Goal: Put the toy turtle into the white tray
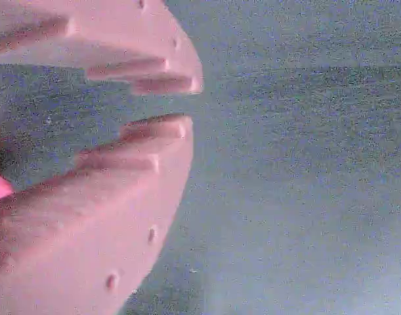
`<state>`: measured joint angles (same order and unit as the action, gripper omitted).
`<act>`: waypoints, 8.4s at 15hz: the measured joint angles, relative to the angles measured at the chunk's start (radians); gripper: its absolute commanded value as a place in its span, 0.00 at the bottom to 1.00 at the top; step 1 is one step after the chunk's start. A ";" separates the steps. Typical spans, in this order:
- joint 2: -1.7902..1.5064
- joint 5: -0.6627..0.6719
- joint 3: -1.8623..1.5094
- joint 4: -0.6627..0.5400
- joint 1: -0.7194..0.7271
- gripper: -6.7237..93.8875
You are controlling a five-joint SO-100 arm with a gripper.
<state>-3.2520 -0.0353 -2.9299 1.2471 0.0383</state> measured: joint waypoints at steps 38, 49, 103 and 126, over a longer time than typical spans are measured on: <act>2.100 0.318 1.770 0.379 -0.822 0.63; 2.295 0.264 1.910 0.344 -0.859 0.77; 1.921 -0.233 1.999 0.459 0.371 0.07; 2.387 -0.272 2.255 0.459 0.377 0.57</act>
<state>-0.8652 -0.3068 -0.6750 1.7058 0.4157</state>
